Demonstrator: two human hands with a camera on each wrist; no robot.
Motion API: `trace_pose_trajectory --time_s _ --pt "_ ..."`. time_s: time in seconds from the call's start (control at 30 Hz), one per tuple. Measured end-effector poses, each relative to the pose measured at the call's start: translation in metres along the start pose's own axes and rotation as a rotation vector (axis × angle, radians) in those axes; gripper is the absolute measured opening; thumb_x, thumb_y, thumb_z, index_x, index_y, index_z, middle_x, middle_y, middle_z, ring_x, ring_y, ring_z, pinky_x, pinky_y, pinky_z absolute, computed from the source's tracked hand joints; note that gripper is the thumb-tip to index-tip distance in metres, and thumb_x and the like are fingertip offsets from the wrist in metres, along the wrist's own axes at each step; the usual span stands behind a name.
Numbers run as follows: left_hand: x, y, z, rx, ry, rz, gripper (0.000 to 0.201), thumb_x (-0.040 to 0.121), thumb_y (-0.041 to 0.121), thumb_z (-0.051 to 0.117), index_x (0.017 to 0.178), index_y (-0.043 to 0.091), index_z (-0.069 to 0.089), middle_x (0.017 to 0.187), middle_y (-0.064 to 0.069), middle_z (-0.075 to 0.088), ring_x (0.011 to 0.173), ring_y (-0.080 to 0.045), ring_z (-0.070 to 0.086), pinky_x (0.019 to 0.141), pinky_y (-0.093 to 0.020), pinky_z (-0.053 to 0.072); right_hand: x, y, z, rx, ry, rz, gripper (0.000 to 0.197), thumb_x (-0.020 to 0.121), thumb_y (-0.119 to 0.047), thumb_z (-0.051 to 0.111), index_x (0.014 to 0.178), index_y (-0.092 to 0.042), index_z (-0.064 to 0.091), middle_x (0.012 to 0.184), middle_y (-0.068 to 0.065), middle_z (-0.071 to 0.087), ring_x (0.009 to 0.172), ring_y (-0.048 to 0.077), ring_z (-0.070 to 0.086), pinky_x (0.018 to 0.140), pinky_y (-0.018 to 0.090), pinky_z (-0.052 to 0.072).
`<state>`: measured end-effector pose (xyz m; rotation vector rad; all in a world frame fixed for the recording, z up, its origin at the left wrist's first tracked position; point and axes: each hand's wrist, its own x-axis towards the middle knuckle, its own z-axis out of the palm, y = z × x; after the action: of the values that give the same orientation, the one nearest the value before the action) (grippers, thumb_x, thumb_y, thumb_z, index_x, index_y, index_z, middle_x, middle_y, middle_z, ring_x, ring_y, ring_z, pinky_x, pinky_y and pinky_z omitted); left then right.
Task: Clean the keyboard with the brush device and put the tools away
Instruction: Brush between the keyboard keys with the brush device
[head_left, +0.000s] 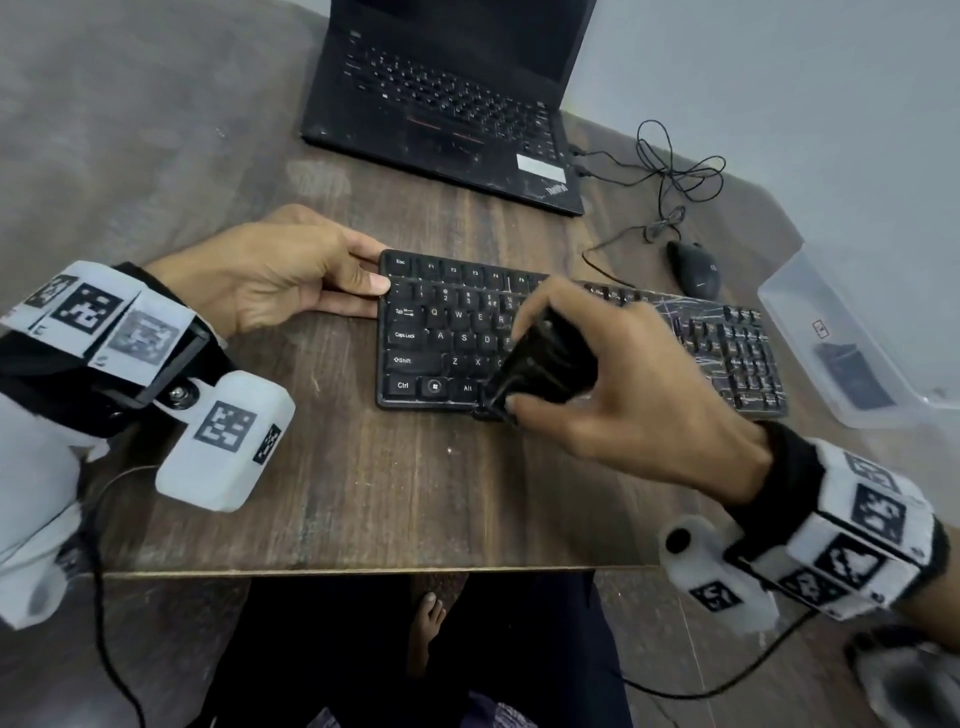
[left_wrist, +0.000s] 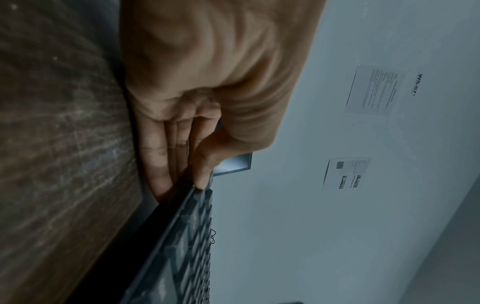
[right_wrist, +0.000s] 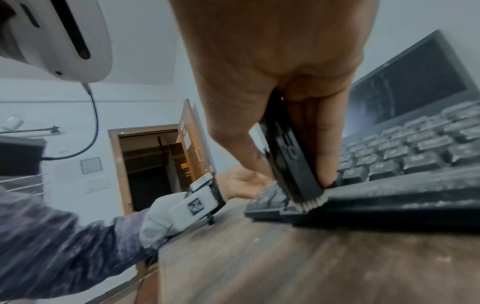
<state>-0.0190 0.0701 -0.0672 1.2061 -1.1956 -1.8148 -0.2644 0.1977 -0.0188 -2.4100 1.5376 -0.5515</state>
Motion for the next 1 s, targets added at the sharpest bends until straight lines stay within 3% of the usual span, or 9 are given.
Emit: trace_pose_trajectory --time_s 0.1,0.23,0.37,0.53,0.7,0.83,0.93,1.0 --pt "-0.001 0.001 0.001 -0.001 0.004 -0.002 0.029 0.084 -0.022 0.056 0.098 -0.001 0.071 0.080 -0.005 0.078 0.074 -0.013 0.077 0.059 -0.021 0.060 0.007 0.009 -0.008 -0.062 0.162 0.128 0.038 0.077 -0.025 0.082 0.103 -0.011 0.058 0.075 -0.004 0.068 0.065 0.016 0.067 0.058 0.042 0.054" --pt "-0.002 0.001 0.001 -0.003 -0.004 -0.003 0.030 0.084 -0.022 0.055 0.099 -0.001 0.070 0.083 -0.007 0.078 0.076 -0.013 0.077 0.060 -0.022 0.060 -0.002 -0.004 -0.003 0.037 -0.047 0.038 0.038 0.078 -0.016 0.084 0.105 -0.015 0.059 0.077 -0.005 0.069 0.065 0.012 0.069 0.054 0.033 0.055" --pt "-0.003 0.001 0.003 0.008 -0.001 0.003 0.030 0.084 -0.023 0.054 0.094 0.000 0.070 0.079 -0.004 0.078 0.072 -0.012 0.076 0.058 -0.021 0.059 0.014 0.004 -0.008 -0.032 0.100 0.074 0.038 0.078 -0.021 0.081 0.106 -0.011 0.058 0.077 -0.002 0.068 0.066 0.015 0.067 0.059 0.040 0.054" --pt "-0.003 0.001 0.002 0.016 -0.011 -0.001 0.030 0.084 -0.023 0.054 0.096 -0.001 0.070 0.080 -0.004 0.078 0.074 -0.012 0.077 0.059 -0.021 0.060 0.010 0.000 -0.012 0.001 -0.126 -0.046 0.038 0.079 -0.012 0.084 0.107 -0.013 0.058 0.074 -0.006 0.065 0.062 0.014 0.064 0.053 0.033 0.052" --pt "-0.001 0.001 0.002 0.006 -0.001 0.000 0.029 0.084 -0.022 0.055 0.097 -0.001 0.070 0.085 -0.006 0.078 0.079 -0.014 0.077 0.062 -0.023 0.061 0.013 0.006 -0.008 -0.041 0.041 -0.003 0.038 0.080 -0.013 0.083 0.109 -0.011 0.058 0.075 -0.006 0.065 0.061 0.013 0.064 0.052 0.031 0.051" --pt "-0.001 0.000 0.001 0.002 -0.002 -0.006 0.029 0.084 -0.022 0.055 0.097 -0.001 0.070 0.083 -0.005 0.078 0.078 -0.014 0.077 0.061 -0.023 0.061 -0.002 -0.001 -0.001 0.013 -0.123 -0.086 0.037 0.082 -0.012 0.083 0.109 -0.011 0.057 0.076 -0.006 0.066 0.061 0.010 0.065 0.053 0.028 0.053" --pt "-0.001 0.001 0.001 0.013 -0.004 -0.004 0.030 0.084 -0.022 0.055 0.097 0.000 0.070 0.082 -0.004 0.079 0.079 -0.014 0.077 0.061 -0.023 0.060 0.006 0.007 -0.007 -0.024 0.028 -0.037 0.036 0.080 -0.011 0.082 0.108 -0.010 0.059 0.077 -0.005 0.066 0.063 0.013 0.066 0.056 0.035 0.054" --pt "-0.001 0.000 0.001 0.013 -0.010 -0.002 0.029 0.084 -0.021 0.055 0.098 0.000 0.070 0.083 -0.005 0.079 0.079 -0.014 0.077 0.062 -0.023 0.061 0.006 0.007 -0.006 0.008 -0.010 -0.055 0.037 0.081 -0.011 0.082 0.109 -0.010 0.058 0.077 -0.003 0.066 0.062 0.014 0.065 0.054 0.034 0.054"
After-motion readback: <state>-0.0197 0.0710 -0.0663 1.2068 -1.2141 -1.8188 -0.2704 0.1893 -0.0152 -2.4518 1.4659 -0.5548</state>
